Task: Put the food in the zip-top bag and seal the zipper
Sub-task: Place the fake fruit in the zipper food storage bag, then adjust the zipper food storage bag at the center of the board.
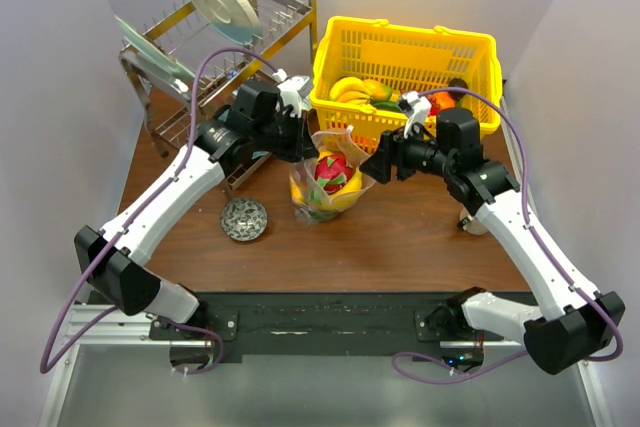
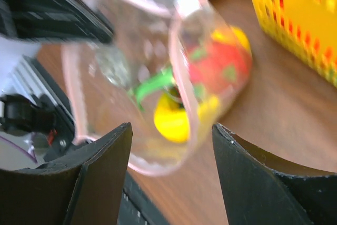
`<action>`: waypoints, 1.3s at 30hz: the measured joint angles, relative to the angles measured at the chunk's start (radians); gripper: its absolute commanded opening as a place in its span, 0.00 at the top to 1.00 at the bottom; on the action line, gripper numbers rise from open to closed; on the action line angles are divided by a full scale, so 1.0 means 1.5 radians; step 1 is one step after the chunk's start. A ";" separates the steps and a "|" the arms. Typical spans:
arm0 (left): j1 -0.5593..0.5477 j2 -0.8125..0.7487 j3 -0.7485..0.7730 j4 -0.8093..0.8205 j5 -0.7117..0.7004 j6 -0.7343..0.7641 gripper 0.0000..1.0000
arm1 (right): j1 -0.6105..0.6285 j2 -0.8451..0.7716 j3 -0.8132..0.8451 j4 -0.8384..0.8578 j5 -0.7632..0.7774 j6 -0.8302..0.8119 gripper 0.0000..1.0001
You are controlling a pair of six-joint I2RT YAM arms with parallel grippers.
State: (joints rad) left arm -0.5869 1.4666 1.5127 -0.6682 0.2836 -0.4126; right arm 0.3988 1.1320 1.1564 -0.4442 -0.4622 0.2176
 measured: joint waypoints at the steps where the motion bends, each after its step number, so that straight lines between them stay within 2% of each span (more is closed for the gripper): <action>1: 0.000 0.000 0.000 0.000 0.000 0.000 1.00 | 0.000 0.000 0.000 -0.020 0.010 -0.002 0.37; 2: 0.001 0.000 0.000 0.000 0.000 0.000 1.00 | 0.000 0.000 -0.001 -0.036 0.022 -0.004 0.43; 3: 0.002 0.000 0.000 0.000 0.000 0.000 1.00 | 0.000 0.000 -0.001 -0.051 0.031 -0.006 0.57; 6: 0.002 0.000 0.000 0.000 0.001 0.000 1.00 | 0.000 0.005 -0.002 -0.078 0.050 -0.014 0.87; 7: 0.002 0.000 0.000 0.000 0.001 0.000 1.00 | 0.000 0.010 -0.002 -0.084 0.053 -0.014 1.00; 14: 0.002 0.000 0.000 -0.002 0.001 0.000 1.00 | 0.000 0.059 0.056 -0.143 0.054 -0.011 1.00; 19: 0.003 -0.003 0.007 -0.010 0.000 0.001 1.00 | 0.000 0.069 0.230 -0.196 0.082 -0.014 1.00; 21: 0.005 -0.010 0.011 -0.013 -0.003 0.003 1.00 | 0.001 0.055 0.263 -0.186 0.087 -0.014 1.00; 28: 0.028 -0.032 0.046 -0.029 0.003 0.005 1.00 | 0.004 -0.005 0.202 -0.133 0.085 -0.010 1.00; 31: 0.033 -0.045 0.009 0.008 0.029 -0.003 1.00 | 0.004 0.011 0.154 -0.120 0.087 -0.006 1.00; 32: 0.034 -0.051 -0.020 0.028 0.042 -0.011 1.00 | 0.003 0.017 0.140 -0.120 0.088 -0.005 0.96; 33: 0.035 -0.053 -0.048 0.044 0.055 -0.018 1.00 | 0.003 0.024 0.120 -0.118 0.088 -0.002 0.85; 34: 0.035 -0.052 -0.073 0.058 0.067 -0.026 1.00 | 0.003 0.032 0.105 -0.117 0.088 0.002 0.60; 35: 0.035 -0.048 -0.090 0.066 0.076 -0.030 1.00 | 0.003 0.041 0.094 -0.118 0.088 0.003 0.53; 37: 0.035 -0.034 -0.106 0.075 0.086 -0.035 1.00 | 0.003 0.054 0.091 -0.117 0.087 0.007 0.49; 39: 0.036 -0.028 -0.107 0.082 0.085 -0.035 1.00 | 0.003 0.063 0.098 -0.116 0.089 0.008 0.49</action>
State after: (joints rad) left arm -0.5327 1.4250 1.3518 -0.5449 0.4114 -0.4648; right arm 0.4034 1.2266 1.3033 -0.6189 -0.3290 0.2291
